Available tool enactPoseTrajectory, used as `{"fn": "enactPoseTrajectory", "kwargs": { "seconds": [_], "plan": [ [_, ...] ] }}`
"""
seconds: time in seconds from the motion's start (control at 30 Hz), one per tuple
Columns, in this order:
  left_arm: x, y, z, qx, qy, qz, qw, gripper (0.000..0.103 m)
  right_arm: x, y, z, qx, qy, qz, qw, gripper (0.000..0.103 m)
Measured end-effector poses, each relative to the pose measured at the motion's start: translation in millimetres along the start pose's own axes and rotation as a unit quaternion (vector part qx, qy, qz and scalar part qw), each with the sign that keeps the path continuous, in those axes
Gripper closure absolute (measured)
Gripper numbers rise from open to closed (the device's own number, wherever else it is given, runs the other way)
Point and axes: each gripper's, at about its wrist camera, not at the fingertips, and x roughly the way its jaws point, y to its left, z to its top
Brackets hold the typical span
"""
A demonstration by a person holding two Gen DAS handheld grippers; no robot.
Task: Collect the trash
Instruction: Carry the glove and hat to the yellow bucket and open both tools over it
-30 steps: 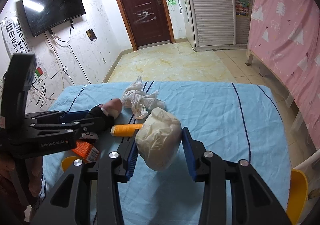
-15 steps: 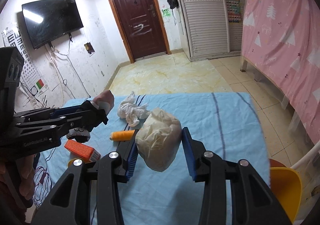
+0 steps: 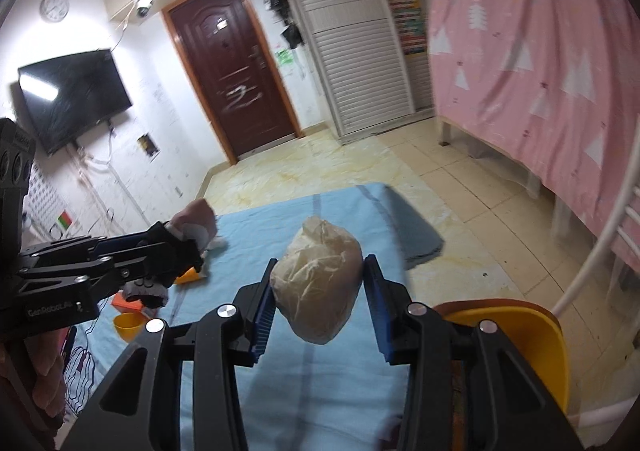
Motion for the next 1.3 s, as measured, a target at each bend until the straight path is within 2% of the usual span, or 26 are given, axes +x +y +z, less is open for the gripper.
{"fn": "enactPoseTrajectory", "kwargs": {
  "seconds": [0.2,0.43,0.77,1.0,1.03,1.07,1.13,1.3],
  "plan": [
    [13,-45,11,0.025,0.007,-0.019,0.9995,0.072,-25,-53,-14,0.04,-0.019,-0.021,0.999,0.068],
    [30,-98,15,0.055,0.019,-0.039,0.9975,0.072,-38,-101,-31,0.066,-0.02,-0.047,0.997,0.068],
    [56,-150,21,0.076,0.027,-0.051,0.9955,0.071,-40,-133,-43,0.085,-0.011,-0.066,0.994,0.066],
    [71,-168,20,0.075,0.037,-0.049,0.9953,0.07,-37,-148,-50,0.109,-0.007,-0.068,0.992,0.063],
    [73,-169,19,0.074,0.04,-0.051,0.9952,0.066,-36,-148,-49,0.111,-0.007,-0.068,0.992,0.062],
    [74,-170,19,0.073,0.04,-0.052,0.9951,0.049,-36,-148,-49,0.111,-0.008,-0.068,0.991,0.062],
    [74,-170,20,0.071,0.037,-0.053,0.9954,0.026,-37,-149,-49,0.113,-0.009,-0.069,0.991,0.061],
    [73,-166,19,0.067,0.033,-0.042,0.9963,0.023,-37,-149,-49,0.116,-0.01,-0.07,0.991,0.06]
  ]
}}
